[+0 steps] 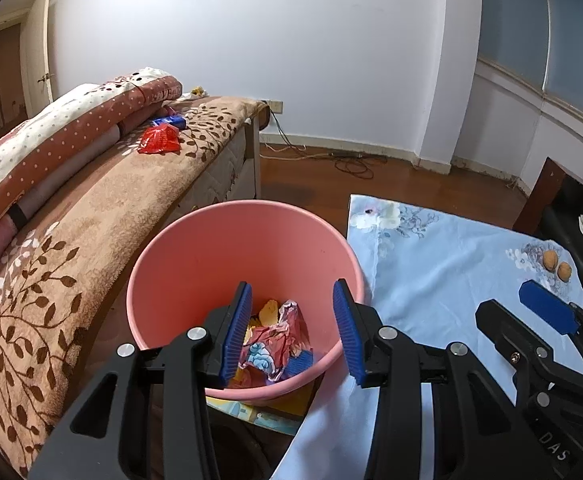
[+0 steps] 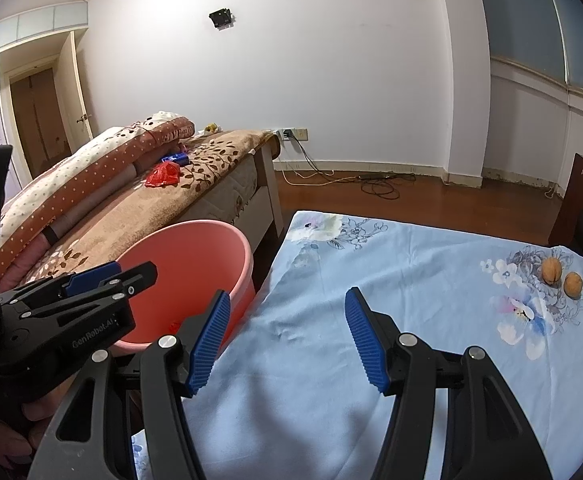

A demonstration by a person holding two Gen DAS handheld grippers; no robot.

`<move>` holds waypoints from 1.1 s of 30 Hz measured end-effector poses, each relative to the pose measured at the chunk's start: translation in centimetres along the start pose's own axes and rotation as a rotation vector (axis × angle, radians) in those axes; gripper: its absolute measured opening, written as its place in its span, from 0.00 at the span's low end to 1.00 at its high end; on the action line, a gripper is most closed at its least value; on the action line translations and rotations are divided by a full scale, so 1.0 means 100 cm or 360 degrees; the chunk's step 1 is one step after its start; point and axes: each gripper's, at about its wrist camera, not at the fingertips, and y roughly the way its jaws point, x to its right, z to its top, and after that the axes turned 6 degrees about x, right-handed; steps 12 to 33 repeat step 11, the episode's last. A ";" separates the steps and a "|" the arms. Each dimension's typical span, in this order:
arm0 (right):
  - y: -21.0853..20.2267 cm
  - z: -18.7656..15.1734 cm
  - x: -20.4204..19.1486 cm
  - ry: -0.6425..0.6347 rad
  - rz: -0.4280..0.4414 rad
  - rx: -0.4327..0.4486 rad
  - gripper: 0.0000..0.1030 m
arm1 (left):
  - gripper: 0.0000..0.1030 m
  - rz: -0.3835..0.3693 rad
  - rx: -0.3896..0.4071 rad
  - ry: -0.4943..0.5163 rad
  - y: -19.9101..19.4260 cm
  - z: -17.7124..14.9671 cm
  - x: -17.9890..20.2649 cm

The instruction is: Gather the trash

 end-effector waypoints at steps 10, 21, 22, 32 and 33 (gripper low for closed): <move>0.001 -0.002 0.002 0.0010 -0.0004 -0.0010 0.57 | 0.41 0.0008 -0.0039 0.0020 0.004 -0.002 0.002; 0.001 -0.002 0.002 0.0010 -0.0004 -0.0010 0.57 | 0.41 0.0005 -0.0042 0.0026 0.005 -0.003 0.002; 0.001 -0.002 0.002 0.0010 -0.0004 -0.0010 0.57 | 0.41 0.0005 -0.0042 0.0026 0.005 -0.003 0.002; 0.001 -0.002 0.002 0.0010 -0.0004 -0.0010 0.57 | 0.41 0.0005 -0.0042 0.0026 0.005 -0.003 0.002; 0.001 -0.002 0.002 0.0010 -0.0004 -0.0010 0.57 | 0.41 0.0005 -0.0042 0.0026 0.005 -0.003 0.002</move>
